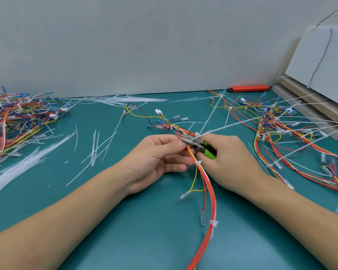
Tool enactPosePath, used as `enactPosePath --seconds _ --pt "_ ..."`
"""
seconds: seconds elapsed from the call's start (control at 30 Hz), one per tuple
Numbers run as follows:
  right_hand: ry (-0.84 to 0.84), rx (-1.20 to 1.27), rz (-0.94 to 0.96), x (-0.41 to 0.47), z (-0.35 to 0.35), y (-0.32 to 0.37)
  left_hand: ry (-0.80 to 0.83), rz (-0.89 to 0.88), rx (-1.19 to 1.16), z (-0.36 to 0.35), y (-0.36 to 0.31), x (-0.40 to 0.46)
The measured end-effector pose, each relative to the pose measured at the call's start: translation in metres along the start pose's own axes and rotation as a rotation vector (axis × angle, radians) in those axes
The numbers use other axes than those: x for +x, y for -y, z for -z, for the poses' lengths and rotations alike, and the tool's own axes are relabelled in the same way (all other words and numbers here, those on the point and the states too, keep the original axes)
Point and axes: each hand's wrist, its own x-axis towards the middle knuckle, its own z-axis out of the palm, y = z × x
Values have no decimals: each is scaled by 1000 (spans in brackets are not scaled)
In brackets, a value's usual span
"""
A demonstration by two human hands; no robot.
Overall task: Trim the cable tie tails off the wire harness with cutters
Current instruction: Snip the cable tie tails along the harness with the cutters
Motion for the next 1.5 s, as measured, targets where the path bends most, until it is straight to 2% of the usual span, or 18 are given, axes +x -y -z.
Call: enactPosePath --seconds 0.2,0.83,1.07,1.5 --pt "30 71 54 2 3 3 -7 -5 0 1 0 0" --pt "59 -13 -35 3 0 1 17 -19 -5 3 1 0" --pt "44 95 8 2 2 2 5 -30 12 2 2 0" --pt "71 70 19 4 1 0 -7 -37 43 0 1 0"
